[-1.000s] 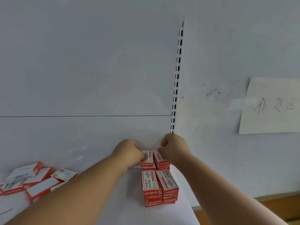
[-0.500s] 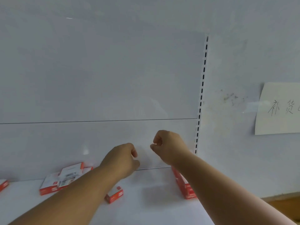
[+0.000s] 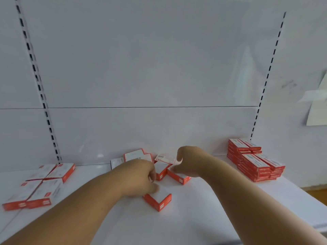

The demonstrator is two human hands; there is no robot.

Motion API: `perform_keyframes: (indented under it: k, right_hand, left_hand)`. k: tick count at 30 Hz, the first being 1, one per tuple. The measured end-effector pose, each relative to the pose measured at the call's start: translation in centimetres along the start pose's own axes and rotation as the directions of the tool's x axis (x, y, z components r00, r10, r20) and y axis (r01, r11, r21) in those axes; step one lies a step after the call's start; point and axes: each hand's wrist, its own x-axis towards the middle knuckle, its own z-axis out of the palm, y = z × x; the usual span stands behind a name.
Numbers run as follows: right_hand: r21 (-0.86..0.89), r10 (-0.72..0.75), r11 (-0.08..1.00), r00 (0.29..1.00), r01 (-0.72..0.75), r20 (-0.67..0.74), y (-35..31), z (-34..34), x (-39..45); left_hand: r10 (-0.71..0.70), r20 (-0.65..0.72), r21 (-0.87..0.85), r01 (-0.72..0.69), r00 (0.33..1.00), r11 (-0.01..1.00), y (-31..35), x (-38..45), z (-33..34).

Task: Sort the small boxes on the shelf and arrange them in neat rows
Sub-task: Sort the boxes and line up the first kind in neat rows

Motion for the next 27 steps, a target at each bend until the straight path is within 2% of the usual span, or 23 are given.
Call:
perform_keyframes:
  k: [3, 5, 6, 8, 9, 11, 12, 13, 14, 15, 16, 17, 18, 19, 20, 21, 22, 24, 27]
  right_hand:
    - [-0.072, 0.029, 0.997, 0.998, -0.025, 0.052, -0.4, 0.6, -0.6]
    - [-0.048, 0.04, 0.998, 0.998, -0.038, 0.042, -0.3, 0.8, -1.0]
    - [0.023, 0.048, 0.999, 0.999, -0.049, 0.024, 0.0, 0.9, -0.9]
    - [0.309, 0.065, 0.95, 0.998, -0.053, -0.028, 0.6, 1.0, -0.8]
    - [0.488, 0.079, 0.872, 0.995, -0.04, -0.06, 0.8, 0.9, -0.7]
    - [0.802, 0.122, 0.598, 0.987, 0.009, -0.102, 1.1, 0.4, -0.6]
    - [0.906, 0.117, 0.422, 0.989, 0.038, -0.096, 1.0, 0.0, -0.7]
    - [0.967, 0.088, 0.248, 0.992, 0.063, -0.087, 0.9, -0.5, -0.9]
    - [0.991, 0.051, 0.101, 0.995, 0.082, -0.088, 0.9, -1.0, -1.0]
    - [0.995, 0.018, -0.008, 0.995, 0.095, -0.095, 0.8, -1.5, -1.1]
    - [0.992, 0.0, -0.078, 0.995, 0.104, -0.104, 0.7, -2.0, -1.0]
    - [0.986, -0.009, -0.125, 0.994, 0.111, -0.113, 0.5, -2.6, -0.8]
    - [0.981, -0.001, -0.155, 0.993, 0.117, -0.119, 0.3, -2.9, -0.5]
    - [0.979, 0.007, -0.169, 0.993, 0.119, -0.119, 0.0, -3.0, -0.3]
    - [0.978, 0.009, -0.172, 0.993, 0.116, -0.116, -0.5, -2.8, -0.1]
    - [0.978, 0.001, -0.183, 0.994, 0.105, -0.106, -0.9, -2.1, 0.0]
    - [0.974, -0.007, -0.212, 0.996, 0.082, -0.085, -1.2, -1.2, 0.2]
    - [0.96, -0.006, -0.279, 1.0, -0.006, 0.004, -1.4, 0.8, 0.7]
    - [0.961, 0.005, -0.263, 0.996, -0.09, 0.094, -1.1, 2.6, 1.5]
  left_hand:
    - [0.082, 0.085, 0.021, -0.085, 0.993, 0.996, -0.4, -0.8, 0.1]
    - [0.125, 0.153, 0.025, -0.13, 0.98, 0.991, -0.8, -1.3, 0.1]
    - [0.142, 0.166, 0.021, -0.148, 0.976, 0.989, -1.0, -1.5, 0.2]
    - [0.173, 0.137, 0.02, -0.178, 0.975, 0.984, -1.3, -1.8, 0.4]
    - [0.188, 0.099, 0.02, -0.191, 0.977, 0.981, -1.3, -1.9, 0.6]
    - [0.174, 0.009, -0.041, -0.174, 0.985, 0.984, -1.4, -1.7, 0.8]
    - [0.142, -0.056, -0.157, -0.149, 0.988, 0.976, -1.5, -1.5, 0.7]
    - [0.092, -0.12, -0.344, -0.129, 0.988, 0.93, -1.7, -1.2, 0.4]
    - [0.023, -0.177, -0.577, -0.123, 0.984, 0.808, -1.8, -0.8, -0.1]
    - [-0.069, -0.198, -0.793, -0.119, 0.978, 0.597, -1.7, -0.4, -0.7]
    - [-0.149, -0.163, -0.937, -0.105, 0.975, 0.334, -1.5, -0.1, -1.3]
    - [-0.187, -0.108, -0.993, -0.097, 0.976, 0.064, -1.0, 0.2, -1.6]
    - [-0.198, -0.065, -0.985, -0.095, 0.978, -0.147, -0.6, 0.4, -1.7]
    - [-0.198, -0.043, -0.954, -0.1, 0.979, -0.283, -0.3, 0.7, -1.4]
    - [-0.198, -0.039, -0.929, -0.109, 0.979, -0.355, 0.0, 0.9, -0.9]
    - [-0.204, -0.041, -0.917, -0.118, 0.978, -0.38, 0.2, 1.2, -0.1]
    - [-0.224, -0.043, -0.923, -0.124, 0.974, -0.364, 0.3, 1.3, 0.7]
    - [-0.302, -0.051, -0.963, -0.127, 0.952, -0.236, 0.0, 1.7, 1.9]
    - [-0.378, -0.091, -0.989, -0.13, 0.921, -0.077, -0.9, 1.9, 2.5]
